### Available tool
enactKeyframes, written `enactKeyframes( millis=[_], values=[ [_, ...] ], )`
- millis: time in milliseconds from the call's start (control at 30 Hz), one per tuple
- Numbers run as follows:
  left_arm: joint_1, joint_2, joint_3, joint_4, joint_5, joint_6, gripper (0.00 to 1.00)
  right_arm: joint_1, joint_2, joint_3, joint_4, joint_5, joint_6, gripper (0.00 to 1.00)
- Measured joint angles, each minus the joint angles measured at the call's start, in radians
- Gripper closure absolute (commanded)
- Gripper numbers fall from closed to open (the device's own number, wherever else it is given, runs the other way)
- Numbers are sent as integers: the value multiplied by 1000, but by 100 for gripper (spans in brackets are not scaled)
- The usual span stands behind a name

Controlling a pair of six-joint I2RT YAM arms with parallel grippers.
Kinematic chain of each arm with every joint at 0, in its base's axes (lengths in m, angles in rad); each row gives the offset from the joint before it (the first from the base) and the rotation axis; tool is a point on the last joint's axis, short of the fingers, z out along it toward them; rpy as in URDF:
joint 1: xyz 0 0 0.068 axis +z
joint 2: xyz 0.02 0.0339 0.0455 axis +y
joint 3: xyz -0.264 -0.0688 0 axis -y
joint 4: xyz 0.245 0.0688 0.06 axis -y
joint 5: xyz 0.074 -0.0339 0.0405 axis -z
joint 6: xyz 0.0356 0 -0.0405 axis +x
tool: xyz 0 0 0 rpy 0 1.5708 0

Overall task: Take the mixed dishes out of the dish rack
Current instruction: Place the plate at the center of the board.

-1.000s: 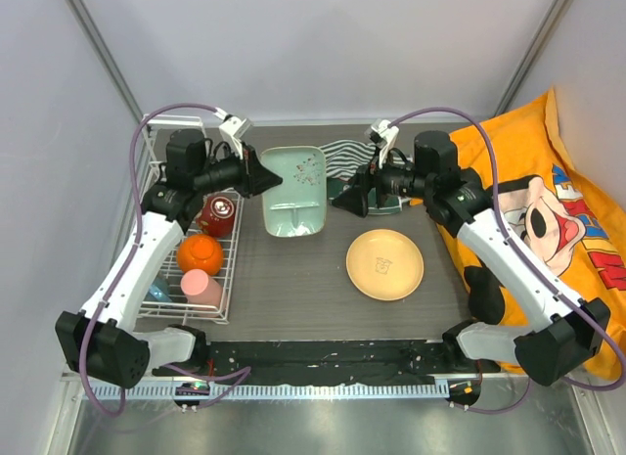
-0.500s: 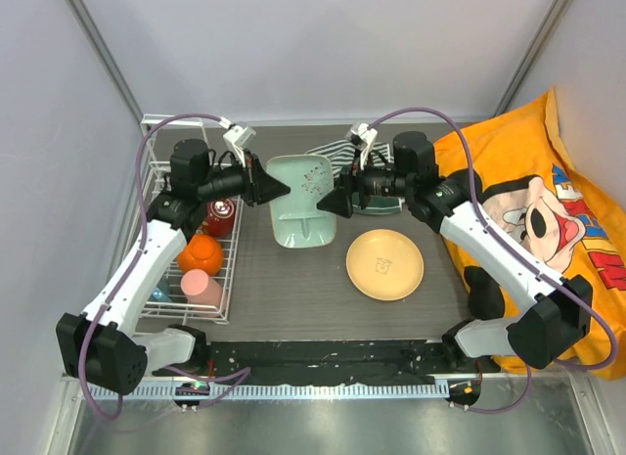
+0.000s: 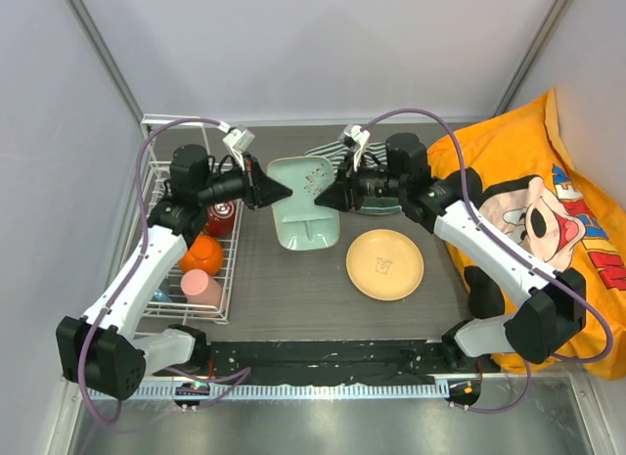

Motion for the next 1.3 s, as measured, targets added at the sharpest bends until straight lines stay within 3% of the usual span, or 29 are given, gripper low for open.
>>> enactKeyframes(
  millis=[67, 267, 300, 333, 533, 767, 933, 1300],
  values=[
    [0, 0, -10, 9, 0, -6, 79, 0, 2, 0, 0, 1, -1, 99],
    [0, -32, -24, 60, 16, -28, 20, -2, 2, -6, -24, 19, -35, 99],
    [1, -45, -24, 69, 18, -29, 5, -6, 2, -13, -33, 20, -40, 99],
    [2, -58, -24, 78, 19, -31, 0, -9, 2, -20, -39, 22, -41, 99],
    [18, -114, -24, 104, 16, -33, 0, -85, 1, -67, -55, 19, -45, 99],
    [21, -142, -21, 29, -2, 67, 0, -305, 0, -98, -127, -39, -58, 99],
    [21, -122, 5, -101, -16, 172, 0, -406, 14, -89, -275, -73, -160, 99],
    [21, -63, 80, -315, -27, 339, 0, -508, 116, -75, -625, -151, -412, 99]
  ],
)
